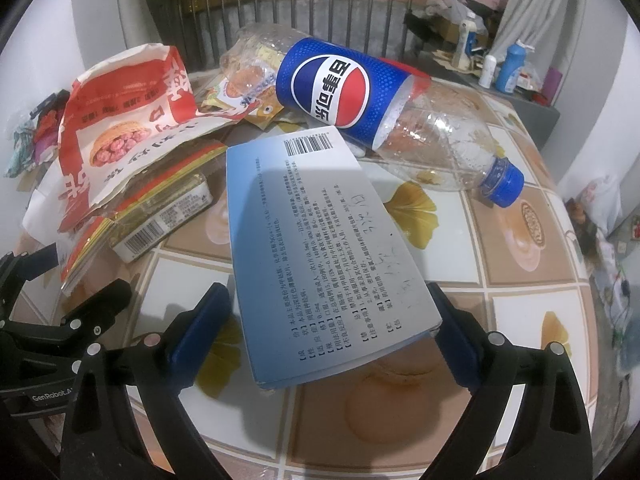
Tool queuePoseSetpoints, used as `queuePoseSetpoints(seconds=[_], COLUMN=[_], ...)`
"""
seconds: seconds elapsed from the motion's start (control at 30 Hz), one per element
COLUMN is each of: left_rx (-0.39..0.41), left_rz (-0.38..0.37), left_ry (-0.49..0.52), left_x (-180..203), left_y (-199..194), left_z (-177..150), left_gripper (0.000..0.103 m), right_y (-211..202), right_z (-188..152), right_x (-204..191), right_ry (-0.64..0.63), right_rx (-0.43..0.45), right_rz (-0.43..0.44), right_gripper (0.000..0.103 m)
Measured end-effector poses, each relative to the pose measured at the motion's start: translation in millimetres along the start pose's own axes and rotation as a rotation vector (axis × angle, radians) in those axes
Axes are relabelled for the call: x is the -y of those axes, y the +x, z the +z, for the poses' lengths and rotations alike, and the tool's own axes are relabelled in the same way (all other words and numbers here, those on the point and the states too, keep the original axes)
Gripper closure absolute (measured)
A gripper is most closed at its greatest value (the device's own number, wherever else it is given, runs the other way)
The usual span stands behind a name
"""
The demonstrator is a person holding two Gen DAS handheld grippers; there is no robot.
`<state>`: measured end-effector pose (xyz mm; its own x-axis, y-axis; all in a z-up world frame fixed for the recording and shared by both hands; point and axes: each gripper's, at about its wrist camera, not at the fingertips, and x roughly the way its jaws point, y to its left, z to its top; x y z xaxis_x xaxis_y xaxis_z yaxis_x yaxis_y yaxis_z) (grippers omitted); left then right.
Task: Collect trash
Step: 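Close right gripper on blue-and-white box while left gripper grasps red-and-white snack bag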
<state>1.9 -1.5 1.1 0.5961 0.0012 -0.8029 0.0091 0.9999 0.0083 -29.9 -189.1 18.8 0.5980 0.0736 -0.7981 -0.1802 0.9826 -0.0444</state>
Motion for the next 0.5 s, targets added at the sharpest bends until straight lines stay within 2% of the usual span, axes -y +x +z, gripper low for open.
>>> queuePoseSetpoints(seconds=[0.37, 0.5], left_rx=[-0.001, -0.002], left_rz=[0.031, 0.002], left_ry=[-0.047, -0.007], left_x=[1.3, 0.1], left_y=[-1.9, -6.0], left_z=[-2.3, -7.6], left_gripper=[0.004, 0.004], right_y=[-0.8, -2.3], right_z=[-0.1, -0.3], right_x=[2.5, 1.4], right_ry=[0.007, -0.003], right_rx=[0.002, 0.009], right_rz=[-0.005, 0.011], right_gripper=[0.013, 0.018])
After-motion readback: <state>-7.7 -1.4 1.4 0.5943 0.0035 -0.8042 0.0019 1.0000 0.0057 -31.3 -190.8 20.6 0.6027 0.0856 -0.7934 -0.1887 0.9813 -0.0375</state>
